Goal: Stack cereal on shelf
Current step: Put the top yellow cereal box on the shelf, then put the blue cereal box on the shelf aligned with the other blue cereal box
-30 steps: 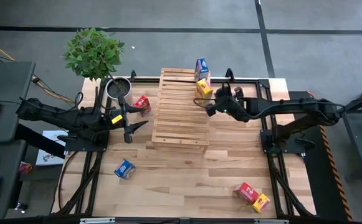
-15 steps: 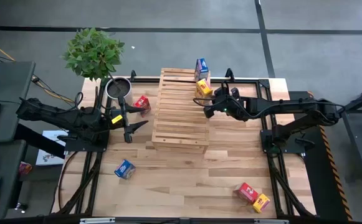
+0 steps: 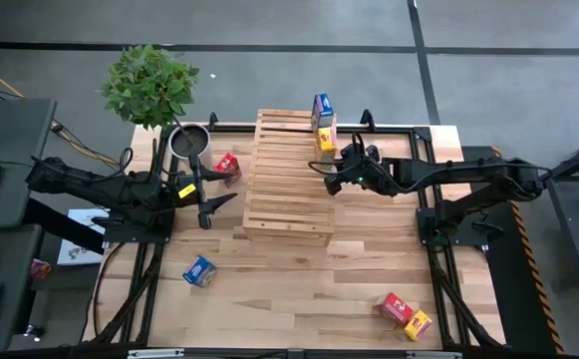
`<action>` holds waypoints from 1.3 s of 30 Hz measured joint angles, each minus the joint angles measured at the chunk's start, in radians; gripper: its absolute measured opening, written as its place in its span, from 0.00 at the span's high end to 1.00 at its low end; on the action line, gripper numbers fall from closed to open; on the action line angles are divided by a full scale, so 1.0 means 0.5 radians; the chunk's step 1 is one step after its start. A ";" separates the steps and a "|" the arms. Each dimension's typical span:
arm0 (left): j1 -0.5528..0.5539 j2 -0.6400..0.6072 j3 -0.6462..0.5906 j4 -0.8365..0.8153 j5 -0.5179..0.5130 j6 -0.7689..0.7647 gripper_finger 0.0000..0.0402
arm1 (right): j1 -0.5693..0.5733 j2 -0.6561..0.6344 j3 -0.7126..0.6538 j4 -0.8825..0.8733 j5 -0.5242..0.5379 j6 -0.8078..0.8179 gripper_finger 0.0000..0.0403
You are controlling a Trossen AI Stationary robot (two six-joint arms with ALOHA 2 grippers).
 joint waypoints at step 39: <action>-0.002 -0.190 0.000 -0.290 0.002 -0.093 0.45 | 0.299 -0.753 -1.048 0.764 0.347 0.215 0.53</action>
